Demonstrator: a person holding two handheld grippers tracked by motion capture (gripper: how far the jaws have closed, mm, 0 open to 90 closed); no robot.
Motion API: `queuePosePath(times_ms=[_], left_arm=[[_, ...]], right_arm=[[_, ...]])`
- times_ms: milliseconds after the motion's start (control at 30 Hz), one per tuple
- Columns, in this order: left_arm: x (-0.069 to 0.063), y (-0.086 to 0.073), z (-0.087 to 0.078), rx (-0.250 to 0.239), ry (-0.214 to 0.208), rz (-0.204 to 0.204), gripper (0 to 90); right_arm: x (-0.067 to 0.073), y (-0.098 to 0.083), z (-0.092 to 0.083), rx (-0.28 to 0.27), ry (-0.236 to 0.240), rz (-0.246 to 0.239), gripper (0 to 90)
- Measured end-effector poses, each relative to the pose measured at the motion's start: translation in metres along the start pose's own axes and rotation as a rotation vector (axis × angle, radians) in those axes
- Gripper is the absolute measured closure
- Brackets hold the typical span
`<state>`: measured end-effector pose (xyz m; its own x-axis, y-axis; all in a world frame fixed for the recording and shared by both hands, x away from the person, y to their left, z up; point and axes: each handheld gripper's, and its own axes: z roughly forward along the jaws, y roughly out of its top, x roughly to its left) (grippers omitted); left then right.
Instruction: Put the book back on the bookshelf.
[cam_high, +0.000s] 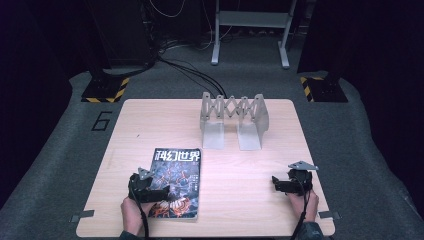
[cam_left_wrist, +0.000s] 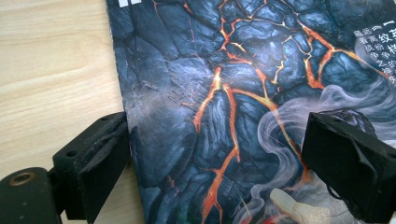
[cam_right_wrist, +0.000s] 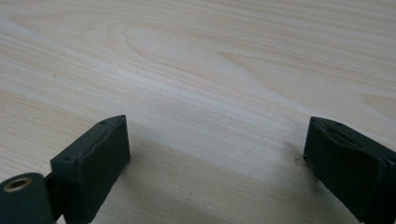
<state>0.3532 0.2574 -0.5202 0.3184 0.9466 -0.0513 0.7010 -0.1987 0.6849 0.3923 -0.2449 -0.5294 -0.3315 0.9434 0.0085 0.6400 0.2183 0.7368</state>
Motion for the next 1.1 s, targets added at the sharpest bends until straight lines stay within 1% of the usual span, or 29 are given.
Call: queuePosePath(times_ms=[33, 67, 100, 200, 233, 300, 333, 367, 400, 433, 467, 533, 567, 600, 633, 667, 700, 733, 767, 800, 833, 867, 900, 933, 967, 1000, 1033, 1067, 1100], left_arm=[[-0.003, 0.000, 0.000, 0.001, 0.000, 0.007, 8.2], [-0.003, 0.000, 0.000, 0.001, 0.000, 0.007, 8.2], [-0.005, 0.000, 0.001, -0.005, 0.002, -0.003, 8.2], [-0.010, 0.001, 0.002, -0.003, 0.001, 0.003, 8.2], [-0.010, 0.001, 0.002, -0.003, 0.001, 0.003, 8.2], [-0.015, 0.001, 0.002, -0.002, -0.004, 0.007, 8.2], [-0.018, 0.000, 0.003, -0.011, -0.003, 0.002, 8.2], [-0.021, 0.001, 0.003, -0.005, -0.007, 0.008, 8.2], [-0.024, 0.001, 0.003, -0.002, -0.011, 0.005, 8.3], [-0.026, 0.002, 0.004, 0.005, -0.007, 0.009, 8.3], [-0.029, 0.004, 0.004, 0.022, -0.011, 0.019, 8.2], [-0.031, 0.004, 0.004, 0.017, -0.013, 0.021, 8.2], [-0.031, 0.004, 0.004, 0.012, -0.018, 0.015, 8.2], [-0.028, 0.004, 0.003, 0.023, -0.024, 0.044, 8.4], [-0.025, 0.003, 0.001, -0.004, -0.035, 0.032, 11.7], [-0.025, 0.003, 0.001, -0.004, -0.035, 0.032, 11.3], [-0.022, 0.002, -0.003, -0.016, -0.034, 0.049, 11.3], [-0.010, 0.002, -0.010, -0.022, -0.018, 0.057, 9.6], [-0.010, 0.002, -0.010, -0.022, -0.018, 0.057, 7.9], [-0.002, 0.002, -0.012, -0.036, -0.013, 0.049, 7.4], [0.005, 0.002, -0.013, -0.044, -0.002, 0.037, 7.4], [0.020, 0.002, -0.015, -0.063, -0.004, 0.022, 5.1], [0.020, 0.002, -0.015, -0.063, -0.004, 0.022, 5.1], [0.026, 0.003, -0.015, -0.060, 0.005, 0.024, 5.0], [0.031, 0.003, -0.013, -0.059, -0.006, 0.030, 5.0], [0.036, 0.004, -0.010, -0.041, -0.056, 0.034, 6.2], [0.036, 0.004, -0.010, -0.041, -0.056, 0.034, 6.7], [0.035, 0.004, -0.008, -0.036, -0.083, 0.054, 6.7], [0.032, 0.004, -0.007, -0.024, -0.119, 0.062, 11.7]], right_arm=[[0.000, 0.000, 0.000, 0.000, 0.000, 0.000, 6.5], [0.000, 0.000, 0.000, 0.000, 0.000, 0.000, 6.5], [0.000, 0.000, 0.000, 0.000, 0.000, 0.000, 6.5], [0.000, 0.000, 0.000, 0.000, 0.000, 0.000, 6.6], [0.000, 0.000, 0.000, 0.000, 0.000, 0.000, 6.6], [0.000, 0.000, 0.000, 0.000, 0.000, 0.000, 6.6], [0.000, 0.000, 0.000, 0.000, 0.000, 0.000, 6.6], [0.000, 0.000, 0.000, 0.000, 0.000, -0.002, 6.6], [0.000, 0.000, 0.000, 0.000, 0.001, -0.003, 6.6], [0.000, 0.000, 0.000, 0.000, 0.001, -0.003, 6.6], [0.000, 0.000, 0.000, 0.001, 0.001, -0.003, 6.6], [0.000, 0.000, 0.000, 0.000, 0.001, 0.000, 6.6], [0.000, 0.000, 0.000, 0.000, 0.001, -0.003, 6.7], [0.000, 0.000, 0.000, 0.000, 0.001, -0.003, 6.7], [0.000, 0.000, 0.000, 0.001, 0.001, -0.003, 6.7], [0.000, 0.000, 0.000, 0.001, 0.001, -0.003, 6.7], [0.000, 0.000, 0.000, 0.001, 0.002, -0.005, 6.7], [0.000, 0.000, 0.000, 0.001, 0.001, -0.005, 6.8], [0.000, 0.000, 0.000, 0.001, 0.001, -0.005, 6.8], [0.000, 0.000, 0.000, 0.001, 0.002, -0.006, 6.7], [0.000, 0.000, 0.000, 0.001, 0.002, -0.006, 6.7], [0.000, 0.000, 0.000, 0.000, 0.002, -0.004, 6.8], [0.000, 0.000, 0.000, 0.000, 0.002, -0.004, 6.8], [0.000, 0.000, 0.000, 0.001, 0.002, -0.004, 6.8], [0.000, 0.000, 0.000, 0.001, 0.002, -0.004, 6.8], [0.000, 0.000, 0.000, 0.001, 0.003, -0.006, 6.8], [0.000, 0.000, 0.000, 0.001, 0.003, -0.006, 6.8], [0.000, 0.000, 0.000, 0.001, 0.002, -0.005, 6.8], [0.000, 0.000, 0.000, 0.001, 0.002, -0.004, 6.8]])
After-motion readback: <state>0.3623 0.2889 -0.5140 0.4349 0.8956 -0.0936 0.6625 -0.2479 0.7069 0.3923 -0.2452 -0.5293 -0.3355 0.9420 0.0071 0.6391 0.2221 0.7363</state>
